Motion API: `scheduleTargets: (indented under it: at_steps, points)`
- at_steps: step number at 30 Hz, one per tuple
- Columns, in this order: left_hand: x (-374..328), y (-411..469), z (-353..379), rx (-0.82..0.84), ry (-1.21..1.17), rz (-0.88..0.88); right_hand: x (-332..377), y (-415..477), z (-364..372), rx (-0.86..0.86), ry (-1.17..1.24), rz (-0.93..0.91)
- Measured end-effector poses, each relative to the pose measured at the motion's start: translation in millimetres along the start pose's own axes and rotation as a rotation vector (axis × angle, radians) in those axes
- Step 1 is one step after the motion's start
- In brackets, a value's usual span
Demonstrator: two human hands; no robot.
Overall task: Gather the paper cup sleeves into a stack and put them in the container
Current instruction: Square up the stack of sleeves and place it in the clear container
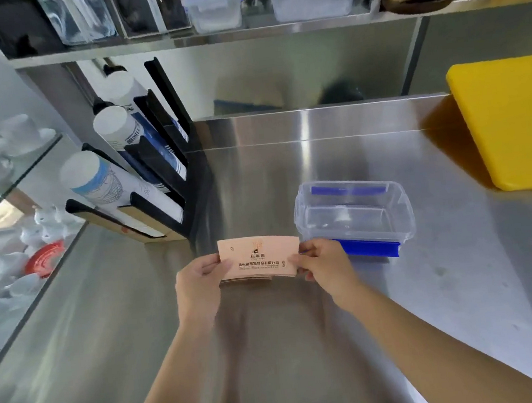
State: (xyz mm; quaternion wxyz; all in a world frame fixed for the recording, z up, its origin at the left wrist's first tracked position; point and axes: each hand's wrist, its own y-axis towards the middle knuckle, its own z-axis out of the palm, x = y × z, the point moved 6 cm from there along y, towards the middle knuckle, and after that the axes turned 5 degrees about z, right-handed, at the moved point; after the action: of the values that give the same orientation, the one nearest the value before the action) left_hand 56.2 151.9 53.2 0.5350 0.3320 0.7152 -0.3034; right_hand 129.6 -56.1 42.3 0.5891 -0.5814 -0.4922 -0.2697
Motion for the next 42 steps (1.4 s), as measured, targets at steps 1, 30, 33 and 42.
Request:
scheduleTargets:
  at_steps: [1, 30, 33, 42]
  points:
    - [2.2, 4.8, -6.4, -0.023, 0.024, -0.021, 2.1, 3.3, 7.3, 0.011, -0.005, 0.012]
    - [51.1, 58.5, -14.1, 0.081, 0.302, -0.33, -19.2, 55.2, 50.3, -0.059, -0.195, 0.242]
    - [50.3, 64.2, -9.1, 0.123, 0.375, -0.362, -22.3, 63.1, 56.7, -0.016, -0.248, 0.259]
    - [55.0, 62.0, 0.3, 0.418, 0.208, -0.292, -23.3, 56.3, 56.4, 0.107, -0.132, 0.2]
